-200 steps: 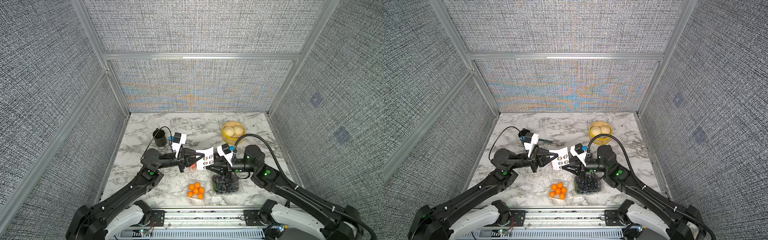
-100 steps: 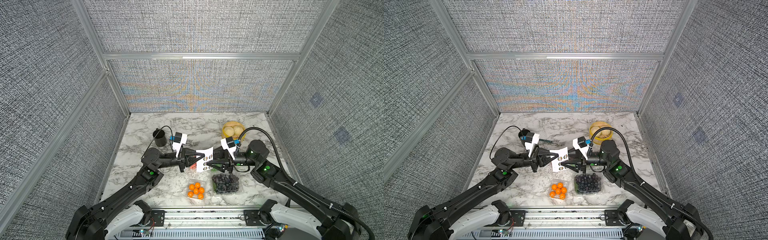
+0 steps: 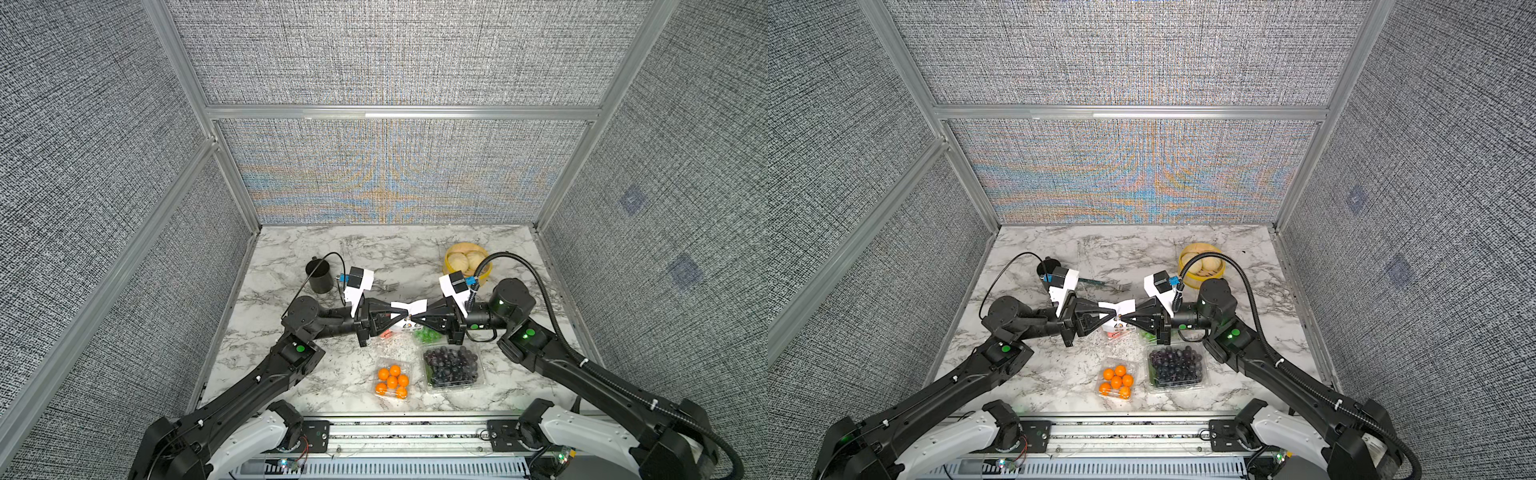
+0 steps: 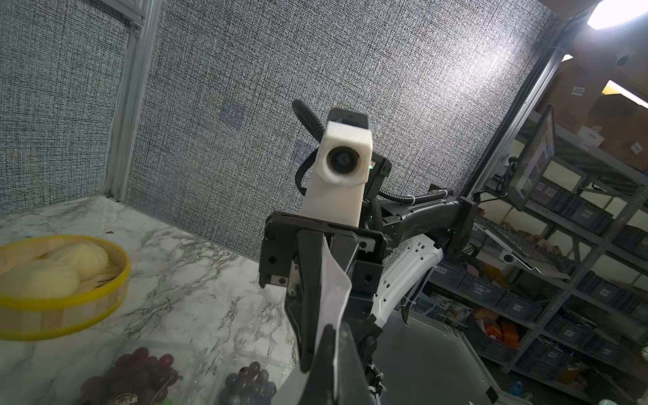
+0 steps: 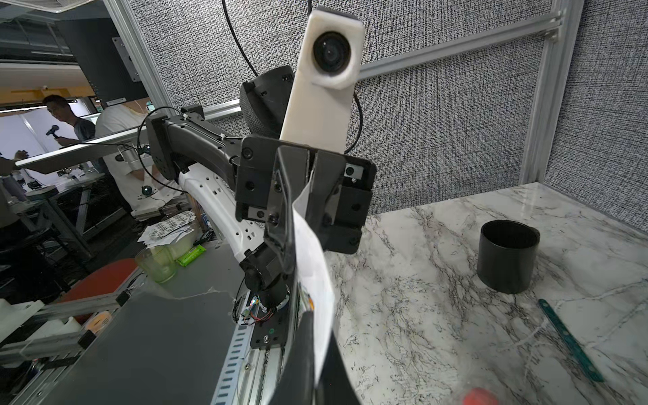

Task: Label fruit boxes
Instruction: Pick up the label sticker from the center of the board, then adjust the label sticker.

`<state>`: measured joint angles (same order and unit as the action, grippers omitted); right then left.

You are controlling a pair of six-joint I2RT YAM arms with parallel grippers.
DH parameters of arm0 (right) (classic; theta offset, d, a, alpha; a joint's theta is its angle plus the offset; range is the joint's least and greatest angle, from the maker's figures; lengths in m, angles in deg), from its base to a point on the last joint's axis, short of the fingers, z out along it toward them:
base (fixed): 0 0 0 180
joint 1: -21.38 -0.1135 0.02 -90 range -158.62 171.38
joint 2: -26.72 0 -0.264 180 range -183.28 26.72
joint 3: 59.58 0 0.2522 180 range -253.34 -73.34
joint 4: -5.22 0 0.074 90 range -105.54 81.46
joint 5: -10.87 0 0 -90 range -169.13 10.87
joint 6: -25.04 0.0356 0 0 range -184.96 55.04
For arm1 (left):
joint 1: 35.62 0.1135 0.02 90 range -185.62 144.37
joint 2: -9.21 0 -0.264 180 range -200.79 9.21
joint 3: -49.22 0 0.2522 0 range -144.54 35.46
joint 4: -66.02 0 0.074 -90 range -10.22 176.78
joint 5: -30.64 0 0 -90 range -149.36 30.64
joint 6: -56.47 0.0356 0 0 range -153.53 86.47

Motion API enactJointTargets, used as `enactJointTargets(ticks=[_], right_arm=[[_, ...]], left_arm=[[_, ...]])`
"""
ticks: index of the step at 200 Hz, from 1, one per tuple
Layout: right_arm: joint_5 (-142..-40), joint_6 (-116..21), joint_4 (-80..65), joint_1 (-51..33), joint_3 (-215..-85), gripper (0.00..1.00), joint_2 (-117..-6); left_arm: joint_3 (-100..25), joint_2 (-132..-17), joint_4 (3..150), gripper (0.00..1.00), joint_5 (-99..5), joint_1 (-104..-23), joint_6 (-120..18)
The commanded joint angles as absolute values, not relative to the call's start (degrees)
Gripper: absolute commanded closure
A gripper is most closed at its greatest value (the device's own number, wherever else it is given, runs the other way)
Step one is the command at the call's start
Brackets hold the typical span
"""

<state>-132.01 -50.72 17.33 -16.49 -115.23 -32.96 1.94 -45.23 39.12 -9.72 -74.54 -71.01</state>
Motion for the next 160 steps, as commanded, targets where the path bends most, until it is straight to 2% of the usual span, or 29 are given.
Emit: enactJointTargets(ticks=[1,21,45,70,90,117,143,160], right_arm=[[-133.3,-49.7,20.3,-16.0,-114.9,1.00,-31.9],[-134.2,-49.6,19.8,-15.8,-115.0,1.00,-30.8],[-135.4,-49.1,19.9,-15.8,-114.9,1.00,-30.7],[-136.0,-48.9,19.4,-15.8,-115.5,1.00,-30.8],[-137.0,-48.0,20.3,-15.8,-115.9,1.00,-31.2],[-137.7,-47.5,21.0,-15.9,-116.1,1.00,-32.0],[-137.8,-47.5,21.3,-15.8,-116.1,1.00,-32.3],[-137.4,-47.8,21.0,-15.8,-115.9,1.00,-32.0]], left_arm=[[3.6,-43.4,37.3,0.66,-7.8,-74.6,-69.4],[5.1,-40.4,38.4,0.53,-6.0,-74.6,-67.4],[5.7,-38.0,40.7,0.53,-7.1,-74.6,-65.4],[5.9,-38.4,37.6,0.58,-5.6,-74.6,-66.5],[4.4,-39.1,41.5,0.67,-6.7,-74.6,-64.7],[4.4,-41.1,37.9,0.68,-6.2,-74.6,-66.4],[4.0,-42.3,36.3,0.80,-5.0,-74.6,-67.4],[4.2,-42.5,36.2,0.91,-5.0,-74.6,-67.5]])
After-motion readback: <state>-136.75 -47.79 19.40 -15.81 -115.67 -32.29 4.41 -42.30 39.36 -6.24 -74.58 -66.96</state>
